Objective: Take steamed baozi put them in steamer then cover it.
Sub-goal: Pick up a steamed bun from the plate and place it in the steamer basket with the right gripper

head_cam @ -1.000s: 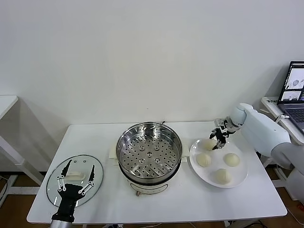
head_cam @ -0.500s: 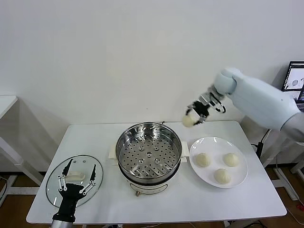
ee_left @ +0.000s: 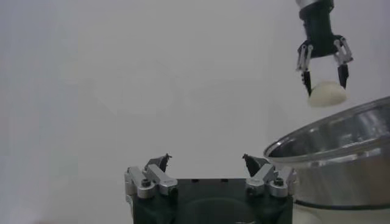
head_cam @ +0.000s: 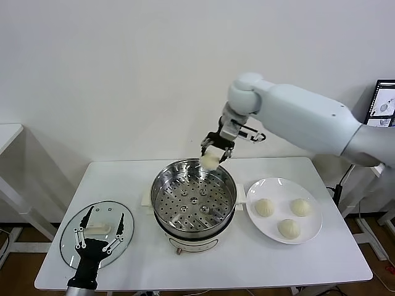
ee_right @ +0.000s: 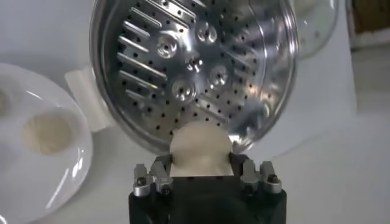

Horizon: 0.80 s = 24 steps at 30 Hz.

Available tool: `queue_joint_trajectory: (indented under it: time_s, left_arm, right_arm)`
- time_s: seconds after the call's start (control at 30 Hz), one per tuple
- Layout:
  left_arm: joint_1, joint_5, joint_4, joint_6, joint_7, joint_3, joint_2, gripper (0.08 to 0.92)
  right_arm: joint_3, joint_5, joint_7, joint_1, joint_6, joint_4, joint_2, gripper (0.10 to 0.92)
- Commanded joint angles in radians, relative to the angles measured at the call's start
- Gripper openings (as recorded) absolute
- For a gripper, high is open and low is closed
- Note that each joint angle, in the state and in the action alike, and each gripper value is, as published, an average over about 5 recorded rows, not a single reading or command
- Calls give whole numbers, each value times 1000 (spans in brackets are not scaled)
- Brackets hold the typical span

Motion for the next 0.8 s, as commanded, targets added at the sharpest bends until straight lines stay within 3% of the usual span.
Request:
queue_joint_trajectory:
  time_s: [0.03, 0.53, 0.67, 0.8]
  left_arm:
    - [3, 0, -12, 3, 0, 1, -5, 823]
    - [15, -1, -18, 1, -2, -17, -2, 823]
    - [14, -1, -17, -1, -3, -19, -1, 823]
    - [12, -1, -16, -4, -4, -21, 0, 823]
  right_arm:
    - [-2, -138, -6, -97, 66, -17, 86, 662]
    - [15, -234, 35, -156, 88, -120, 154, 667]
    - [21, -211, 51, -152, 72, -109, 146, 731]
    - [44, -76, 8, -119, -31, -34, 74, 808]
